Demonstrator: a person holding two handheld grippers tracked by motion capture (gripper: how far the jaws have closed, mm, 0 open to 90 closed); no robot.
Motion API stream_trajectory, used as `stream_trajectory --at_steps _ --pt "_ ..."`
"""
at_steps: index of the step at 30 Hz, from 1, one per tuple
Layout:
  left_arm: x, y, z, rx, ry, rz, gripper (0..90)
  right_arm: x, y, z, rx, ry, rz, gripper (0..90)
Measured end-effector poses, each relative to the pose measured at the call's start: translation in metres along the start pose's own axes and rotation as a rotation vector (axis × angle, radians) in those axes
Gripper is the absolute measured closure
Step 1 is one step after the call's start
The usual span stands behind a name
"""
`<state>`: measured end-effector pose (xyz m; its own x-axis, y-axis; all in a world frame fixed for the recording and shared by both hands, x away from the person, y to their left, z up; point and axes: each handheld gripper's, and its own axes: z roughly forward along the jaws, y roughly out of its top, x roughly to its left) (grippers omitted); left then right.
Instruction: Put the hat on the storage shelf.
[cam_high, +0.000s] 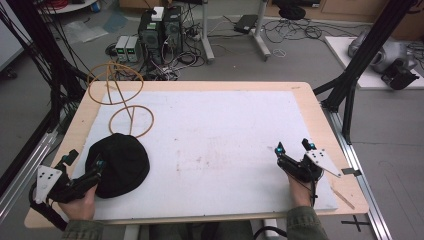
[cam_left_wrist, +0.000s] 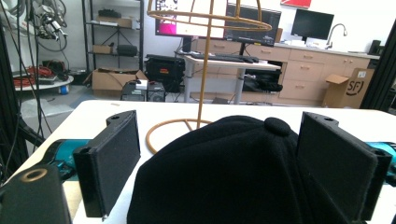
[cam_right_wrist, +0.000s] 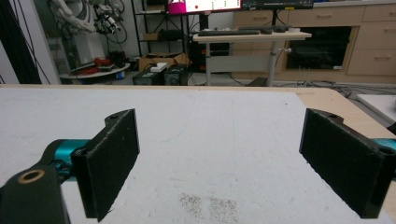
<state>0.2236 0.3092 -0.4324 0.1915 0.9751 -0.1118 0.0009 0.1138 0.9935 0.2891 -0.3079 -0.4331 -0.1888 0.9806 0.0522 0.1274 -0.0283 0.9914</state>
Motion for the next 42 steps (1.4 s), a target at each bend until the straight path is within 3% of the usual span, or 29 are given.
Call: stream_trajectory --at_steps 25,35,42 --pt "0.0013 0.0000 0.0004 0.000 -0.006 -0.015 14.0 -0.0015 -0.0006 -0.0009 0.006 -0.003 0.018 11.1" --pt "-0.0010 0.0005 0.0014 0.003 -0.024 0.000 14.0 -0.0017 -0.0008 -0.0002 0.012 0.002 0.021 11.1" --pt "-0.0059 0.0030 0.0034 0.023 -0.044 0.039 14.0 -0.0014 -0.0010 0.0002 0.014 0.003 0.020 11.1"
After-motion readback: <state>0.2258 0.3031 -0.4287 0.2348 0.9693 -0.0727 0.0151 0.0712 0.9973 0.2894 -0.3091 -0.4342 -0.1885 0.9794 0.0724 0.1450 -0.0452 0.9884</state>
